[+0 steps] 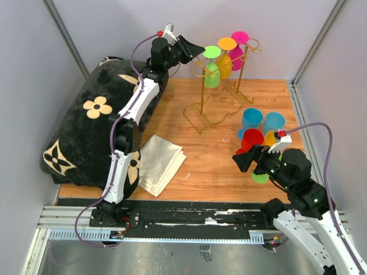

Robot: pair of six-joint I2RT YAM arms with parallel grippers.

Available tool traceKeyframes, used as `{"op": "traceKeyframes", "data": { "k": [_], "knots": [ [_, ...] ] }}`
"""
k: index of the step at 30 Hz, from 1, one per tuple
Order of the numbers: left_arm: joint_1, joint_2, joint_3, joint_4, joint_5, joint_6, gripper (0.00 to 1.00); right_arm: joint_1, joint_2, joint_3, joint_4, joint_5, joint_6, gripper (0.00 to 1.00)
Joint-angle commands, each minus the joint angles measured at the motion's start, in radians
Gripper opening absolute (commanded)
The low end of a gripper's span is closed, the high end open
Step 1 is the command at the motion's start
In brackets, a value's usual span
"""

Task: Take the wine glass off the wine glass rack
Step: Pick up the wine glass from the wine rack.

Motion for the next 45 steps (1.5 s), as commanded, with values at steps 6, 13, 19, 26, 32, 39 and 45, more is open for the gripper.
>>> {"op": "traceKeyframes", "data": {
  "k": [6,13,19,26,32,39,45],
  "knots": [
    [-0.011,-0.028,0.005,0.005,0.032,0.034,0.16,-0.012,-0.005,-0.005,0.021,-0.005,0.003,0.90],
    [-0.011,-0.045,-0.005,0.021,0.048,0.015,0.09,-0.012,-0.011,-0.007,0.017,-0.002,0.003,0.90],
    [-0.011,-0.073,-0.027,0.049,0.029,0.002,0.05,-0.012,-0.011,-0.005,0.014,-0.003,0.003,0.89],
    [-0.010,-0.076,-0.026,0.060,0.028,-0.015,0.01,-0.012,-0.014,-0.005,0.013,0.001,0.003,0.90],
    [-0.010,-0.071,-0.017,0.097,0.015,-0.067,0.01,-0.012,-0.014,-0.006,0.010,0.003,0.001,0.90],
    [-0.004,-0.070,-0.015,0.107,-0.020,-0.099,0.01,-0.012,-0.021,-0.002,0.004,0.012,-0.002,0.90],
    [0.002,-0.075,-0.022,0.106,-0.052,-0.111,0.00,-0.012,-0.023,-0.003,0.000,0.012,0.000,0.90]
  ]
}}
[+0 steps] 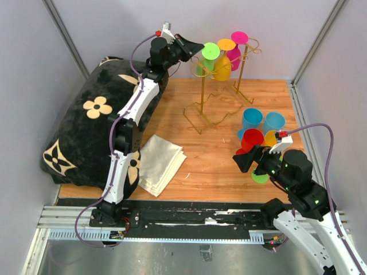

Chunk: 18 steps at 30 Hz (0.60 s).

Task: Take the wine glass off the wine glass rack
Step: Pick up the wine glass from the wine rack.

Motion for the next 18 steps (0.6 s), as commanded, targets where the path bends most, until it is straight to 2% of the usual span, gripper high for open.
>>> {"op": "traceKeyframes", "data": {
  "k": [1,18],
  "knots": [
    [0.006,-0.058,-0.002,0.039,-0.027,-0.028,0.00,-0.012,-0.011,-0.003,0.001,0.012,-0.001,0.90],
    [0.022,-0.065,-0.038,0.116,-0.098,-0.200,0.01,-0.012,-0.020,0.004,-0.012,0.022,0.000,0.90]
  ]
}}
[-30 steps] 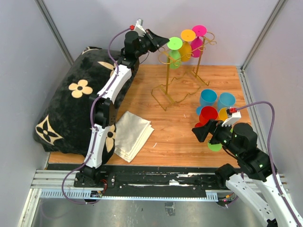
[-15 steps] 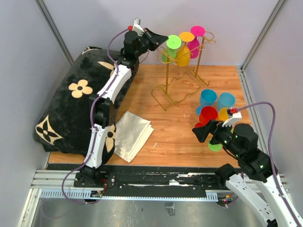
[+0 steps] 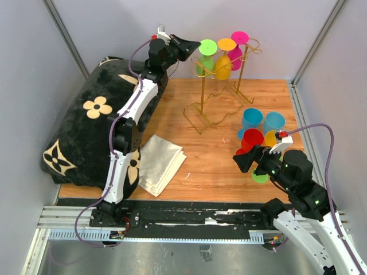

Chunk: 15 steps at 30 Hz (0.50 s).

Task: Take the wine glass off the wine glass rack
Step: Pick up the wine glass from the wine rack.

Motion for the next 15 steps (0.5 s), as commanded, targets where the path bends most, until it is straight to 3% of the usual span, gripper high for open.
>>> {"op": "traceKeyframes", "data": {
  "k": [1,8,15],
  "knots": [
    [0.007,-0.057,0.007,0.067,-0.023,-0.050,0.01,-0.012,-0.018,0.005,-0.011,0.022,-0.001,0.90],
    [0.008,-0.033,0.008,0.117,-0.019,-0.118,0.00,-0.012,-0.019,0.004,-0.014,0.021,-0.001,0.90],
    [0.008,-0.050,-0.004,0.100,-0.052,-0.076,0.00,-0.012,-0.024,0.010,-0.019,0.028,-0.005,0.90]
  ]
}}
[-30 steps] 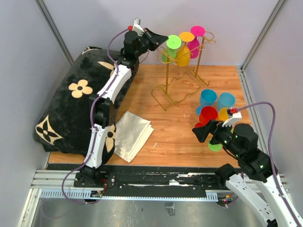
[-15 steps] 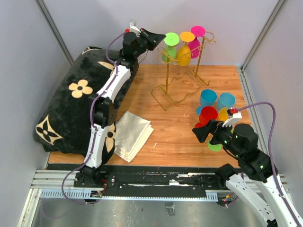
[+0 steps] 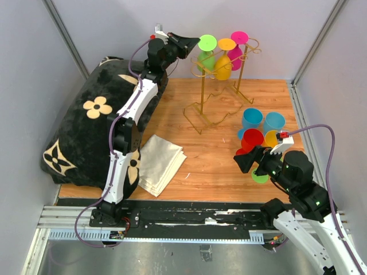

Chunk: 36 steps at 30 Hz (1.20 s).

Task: Take the wine glass off the wine glass rack
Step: Pick up the wine glass from the wine rack, then place the wine glass at the center of the board.

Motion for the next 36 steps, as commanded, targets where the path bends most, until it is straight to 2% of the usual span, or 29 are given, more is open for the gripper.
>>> {"op": "traceKeyframes", "data": {
  "k": [1,8,15,23,30,36],
  "knots": [
    [0.007,-0.059,-0.008,0.031,-0.035,0.037,0.00,-0.011,-0.013,0.010,-0.011,0.018,-0.006,0.90],
    [0.006,-0.172,-0.079,0.005,-0.120,0.177,0.00,-0.012,-0.005,0.010,-0.002,0.015,-0.007,0.90],
    [0.006,-0.218,-0.093,-0.020,-0.107,0.248,0.00,-0.012,0.005,0.010,0.006,0.001,-0.003,0.89],
    [-0.005,-0.483,-0.451,0.019,-0.231,0.469,0.01,-0.012,-0.007,0.011,0.012,0.011,-0.014,0.89],
    [-0.006,-0.574,-0.520,-0.022,-0.257,0.567,0.00,-0.012,0.022,0.000,0.042,-0.013,-0.008,0.89],
    [-0.005,-0.747,-0.784,0.067,-0.286,0.601,0.00,-0.012,0.027,0.004,0.066,-0.013,-0.034,0.89]
  ]
}}
